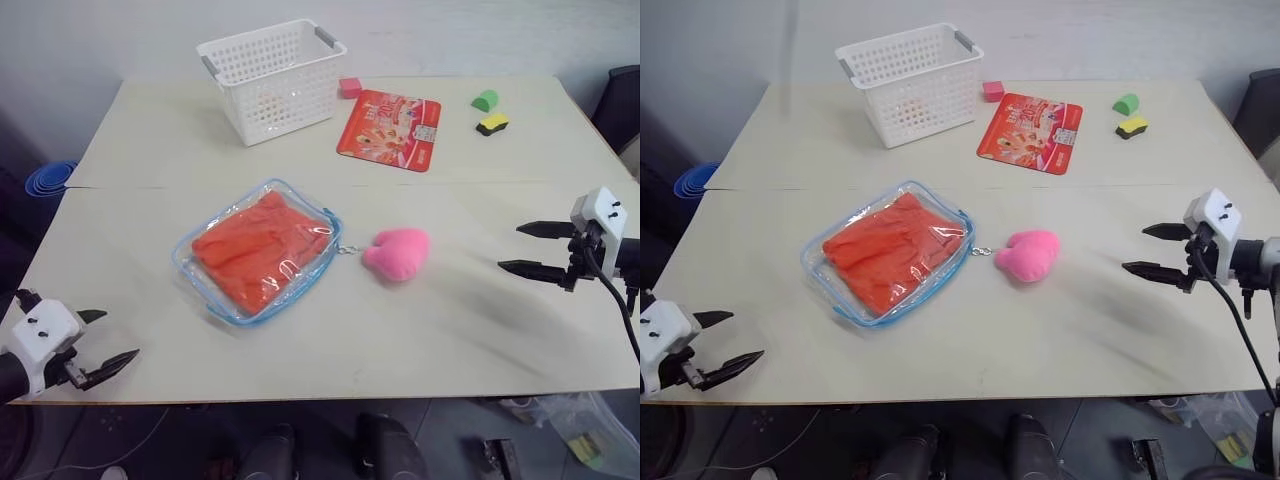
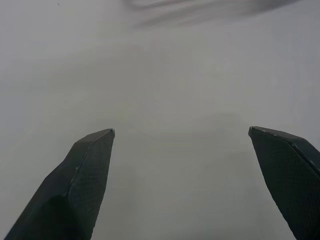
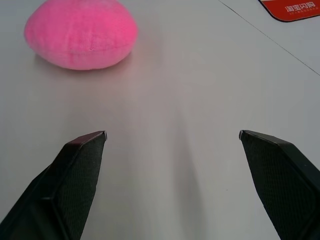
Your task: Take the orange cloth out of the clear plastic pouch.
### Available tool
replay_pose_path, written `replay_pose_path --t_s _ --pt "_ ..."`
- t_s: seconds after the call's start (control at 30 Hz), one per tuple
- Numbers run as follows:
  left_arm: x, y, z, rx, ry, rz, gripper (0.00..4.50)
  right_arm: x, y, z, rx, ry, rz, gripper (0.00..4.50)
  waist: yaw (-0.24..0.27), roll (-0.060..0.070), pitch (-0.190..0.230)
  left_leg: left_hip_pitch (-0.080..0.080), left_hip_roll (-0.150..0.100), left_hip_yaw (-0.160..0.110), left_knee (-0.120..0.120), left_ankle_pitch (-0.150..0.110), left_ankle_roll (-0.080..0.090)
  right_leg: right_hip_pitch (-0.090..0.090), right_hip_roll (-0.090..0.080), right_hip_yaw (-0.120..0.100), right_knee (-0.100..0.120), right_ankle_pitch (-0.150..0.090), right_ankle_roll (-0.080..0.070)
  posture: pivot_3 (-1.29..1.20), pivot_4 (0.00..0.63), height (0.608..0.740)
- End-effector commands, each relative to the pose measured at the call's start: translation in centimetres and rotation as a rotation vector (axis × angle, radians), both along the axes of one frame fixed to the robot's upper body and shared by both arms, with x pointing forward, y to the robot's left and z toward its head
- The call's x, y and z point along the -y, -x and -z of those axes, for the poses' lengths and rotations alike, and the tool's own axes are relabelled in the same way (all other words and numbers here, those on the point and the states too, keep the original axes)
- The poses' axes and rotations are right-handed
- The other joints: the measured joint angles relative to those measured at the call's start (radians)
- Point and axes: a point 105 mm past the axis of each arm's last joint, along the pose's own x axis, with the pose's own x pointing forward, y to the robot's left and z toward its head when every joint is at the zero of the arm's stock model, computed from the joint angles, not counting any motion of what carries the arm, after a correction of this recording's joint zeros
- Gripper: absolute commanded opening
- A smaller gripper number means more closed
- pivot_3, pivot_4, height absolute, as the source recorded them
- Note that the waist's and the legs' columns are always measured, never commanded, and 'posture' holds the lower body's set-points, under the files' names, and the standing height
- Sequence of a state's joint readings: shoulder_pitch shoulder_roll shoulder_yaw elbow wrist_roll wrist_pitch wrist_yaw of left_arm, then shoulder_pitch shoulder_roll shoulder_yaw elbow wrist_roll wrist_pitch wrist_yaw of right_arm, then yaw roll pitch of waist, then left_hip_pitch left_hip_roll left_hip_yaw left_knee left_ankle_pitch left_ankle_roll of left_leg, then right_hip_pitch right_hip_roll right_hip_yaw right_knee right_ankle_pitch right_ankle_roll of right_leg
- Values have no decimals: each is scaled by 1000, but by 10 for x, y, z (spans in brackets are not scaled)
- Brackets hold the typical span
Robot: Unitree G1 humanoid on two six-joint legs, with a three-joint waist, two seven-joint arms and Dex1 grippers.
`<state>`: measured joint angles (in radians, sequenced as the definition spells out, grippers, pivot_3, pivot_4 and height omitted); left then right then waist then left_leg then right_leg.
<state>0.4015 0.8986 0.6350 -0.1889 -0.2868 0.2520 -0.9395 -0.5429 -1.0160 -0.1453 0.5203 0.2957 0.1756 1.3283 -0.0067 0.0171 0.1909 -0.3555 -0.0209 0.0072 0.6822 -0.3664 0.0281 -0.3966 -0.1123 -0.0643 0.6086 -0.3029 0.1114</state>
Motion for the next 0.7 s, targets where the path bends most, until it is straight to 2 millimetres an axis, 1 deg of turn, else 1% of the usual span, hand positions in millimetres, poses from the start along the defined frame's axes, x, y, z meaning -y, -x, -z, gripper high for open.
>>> replay_pose_path --t_s 0.03,0.2,0.7 --pt "-2 0 -12 40 -9 8 4500 0 -1 -12 51 -16 4 4459 0 0 0 0 0 0 0 0 0 0 0 0 0 0 0 0 150 740" --pt "-4 -7 -15 63 -10 -22 4500 0 -2 -13 65 -18 12 4459 0 0 0 0 0 0 0 0 0 0 0 0 0 0 0 0 150 740" --pt "3 -12 -21 65 13 -22 4500 -7 -6 -10 82 -50 27 4459 0 0 0 0 0 0 0 0 0 0 0 0 3 0 0 0 150 740"
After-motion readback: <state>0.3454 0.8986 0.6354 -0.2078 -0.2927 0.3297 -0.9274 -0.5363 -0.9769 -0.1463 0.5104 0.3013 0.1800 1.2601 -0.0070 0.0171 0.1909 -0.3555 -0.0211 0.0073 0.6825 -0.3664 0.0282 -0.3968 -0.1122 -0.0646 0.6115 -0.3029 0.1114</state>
